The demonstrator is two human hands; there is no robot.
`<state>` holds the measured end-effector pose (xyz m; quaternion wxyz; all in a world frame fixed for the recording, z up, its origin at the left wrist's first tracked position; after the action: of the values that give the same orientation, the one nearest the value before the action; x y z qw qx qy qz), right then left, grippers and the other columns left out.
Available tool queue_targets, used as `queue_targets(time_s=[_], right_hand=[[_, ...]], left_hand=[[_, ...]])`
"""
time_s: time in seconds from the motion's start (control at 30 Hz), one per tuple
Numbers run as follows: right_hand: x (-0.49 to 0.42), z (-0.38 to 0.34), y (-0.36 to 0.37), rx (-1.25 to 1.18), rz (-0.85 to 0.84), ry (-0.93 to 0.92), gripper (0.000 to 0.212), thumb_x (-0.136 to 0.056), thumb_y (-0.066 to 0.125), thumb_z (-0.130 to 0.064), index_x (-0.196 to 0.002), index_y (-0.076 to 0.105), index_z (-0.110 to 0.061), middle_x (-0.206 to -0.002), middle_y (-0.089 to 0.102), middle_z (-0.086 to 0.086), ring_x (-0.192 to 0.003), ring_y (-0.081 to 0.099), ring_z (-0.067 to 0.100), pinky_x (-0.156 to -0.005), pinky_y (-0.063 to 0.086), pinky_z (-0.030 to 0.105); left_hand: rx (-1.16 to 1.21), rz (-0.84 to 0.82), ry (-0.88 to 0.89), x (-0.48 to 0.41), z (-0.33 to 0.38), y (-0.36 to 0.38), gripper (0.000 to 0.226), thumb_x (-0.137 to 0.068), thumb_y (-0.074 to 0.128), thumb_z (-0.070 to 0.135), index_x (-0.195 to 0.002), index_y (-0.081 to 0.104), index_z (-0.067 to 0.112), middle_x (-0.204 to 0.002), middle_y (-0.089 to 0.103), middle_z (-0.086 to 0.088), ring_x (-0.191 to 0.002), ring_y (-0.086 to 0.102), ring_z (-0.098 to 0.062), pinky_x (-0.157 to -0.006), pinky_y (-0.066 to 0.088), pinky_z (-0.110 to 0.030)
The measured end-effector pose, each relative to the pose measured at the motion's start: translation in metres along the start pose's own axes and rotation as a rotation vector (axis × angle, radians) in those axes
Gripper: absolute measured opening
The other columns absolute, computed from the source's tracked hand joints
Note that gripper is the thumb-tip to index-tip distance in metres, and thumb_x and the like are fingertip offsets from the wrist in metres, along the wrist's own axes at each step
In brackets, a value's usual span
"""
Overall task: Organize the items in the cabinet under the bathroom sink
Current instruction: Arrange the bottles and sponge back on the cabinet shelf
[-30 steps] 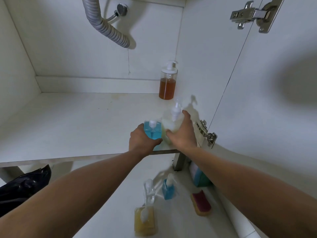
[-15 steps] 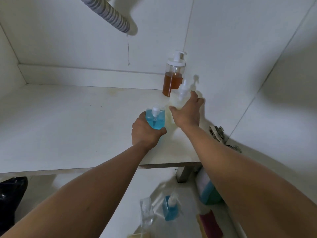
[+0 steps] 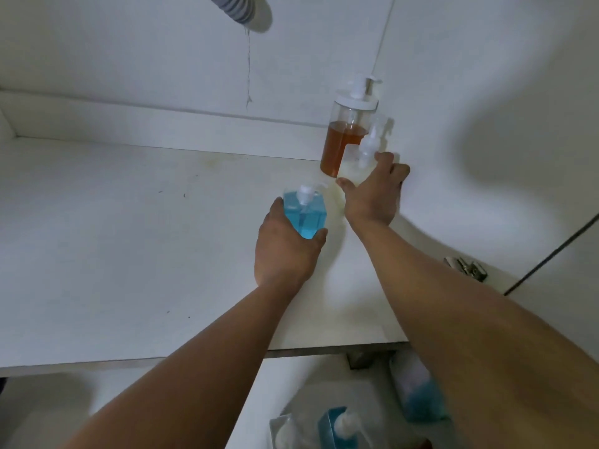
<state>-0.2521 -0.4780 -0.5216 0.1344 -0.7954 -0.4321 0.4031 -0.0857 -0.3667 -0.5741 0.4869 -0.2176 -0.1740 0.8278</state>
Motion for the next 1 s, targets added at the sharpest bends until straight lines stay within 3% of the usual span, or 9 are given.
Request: queue_targets(time_s=[0.17, 0.33, 0.6, 0.77, 0.9, 1.0], right_hand=[[0.005, -0.007, 0.007, 0.088, 0.122, -0.037, 0.075, -0.080, 0.080, -0.043, -0.139, 0.041, -0.021, -0.149, 0.033, 0.010, -0.132, 0.042, 0.028, -0.089, 0.054, 0.037], [0.007, -0.006, 0.018, 0.149, 0.169, -0.163, 0.063, -0.080, 0.081, -0.018, -0.133, 0.047, -0.023, -0.146, 0.038, 0.007, -0.134, 0.038, 0.031, -0.093, 0.056, 0.041], [-0.033, -0.007, 0.034, 0.278, 0.117, -0.165, 0.060, -0.078, 0.083, -0.024, -0.127, 0.049, -0.019, -0.136, 0.043, 0.008, -0.120, 0.046, 0.027, -0.085, 0.058, 0.037], [-0.042, -0.006, 0.038, 0.265, 0.039, -0.185, 0.053, -0.082, 0.079, -0.017, -0.127, 0.051, -0.019, -0.135, 0.044, 0.006, -0.118, 0.049, 0.025, -0.083, 0.057, 0.039], [-0.045, -0.007, 0.033, 0.167, -0.067, -0.157, 0.045, -0.090, 0.069, -0.012, -0.132, 0.054, -0.022, -0.138, 0.044, 0.003, -0.117, 0.055, 0.025, -0.092, 0.051, 0.034], [-0.039, -0.025, 0.010, -0.008, -0.120, -0.084, 0.031, -0.097, 0.059, -0.024, -0.127, 0.061, -0.022, -0.129, 0.056, 0.001, -0.112, 0.060, 0.018, -0.089, 0.046, 0.026]], left_hand=[[0.007, 0.002, -0.008, -0.001, -0.002, 0.001, 0.067, -0.084, 0.076, 0.047, -0.138, 0.043, 0.026, -0.136, 0.056, 0.005, -0.120, 0.057, -0.018, -0.103, 0.044, -0.028], [0.023, 0.013, 0.005, -0.001, -0.002, 0.001, 0.068, -0.083, 0.077, 0.047, -0.138, 0.043, 0.027, -0.135, 0.057, 0.006, -0.120, 0.057, -0.018, -0.101, 0.044, -0.026], [0.041, 0.009, -0.019, -0.003, -0.007, 0.004, 0.072, -0.081, 0.079, 0.047, -0.139, 0.042, 0.029, -0.136, 0.055, 0.007, -0.123, 0.055, -0.017, -0.099, 0.044, -0.027], [0.059, 0.007, -0.046, -0.003, -0.007, 0.003, 0.072, -0.081, 0.079, 0.045, -0.140, 0.042, 0.029, -0.138, 0.055, 0.008, -0.124, 0.055, -0.016, -0.100, 0.044, -0.027], [0.096, -0.011, -0.070, -0.001, -0.006, 0.000, 0.070, -0.080, 0.081, 0.042, -0.139, 0.045, 0.027, -0.136, 0.057, 0.006, -0.122, 0.056, -0.017, -0.102, 0.045, -0.031], [0.120, -0.030, -0.063, 0.003, -0.002, -0.004, 0.066, -0.081, 0.081, 0.038, -0.136, 0.049, 0.025, -0.132, 0.060, 0.005, -0.118, 0.059, -0.016, -0.101, 0.046, -0.030]])
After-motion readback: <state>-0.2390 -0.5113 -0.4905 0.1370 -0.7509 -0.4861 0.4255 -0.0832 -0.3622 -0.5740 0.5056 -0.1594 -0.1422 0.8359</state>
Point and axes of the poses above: each hand's wrist, its own x-axis away from the middle knuckle, its own y-axis out of the palm, z = x × y, the point moved 8 cm from there along -x, towards the middle knuckle
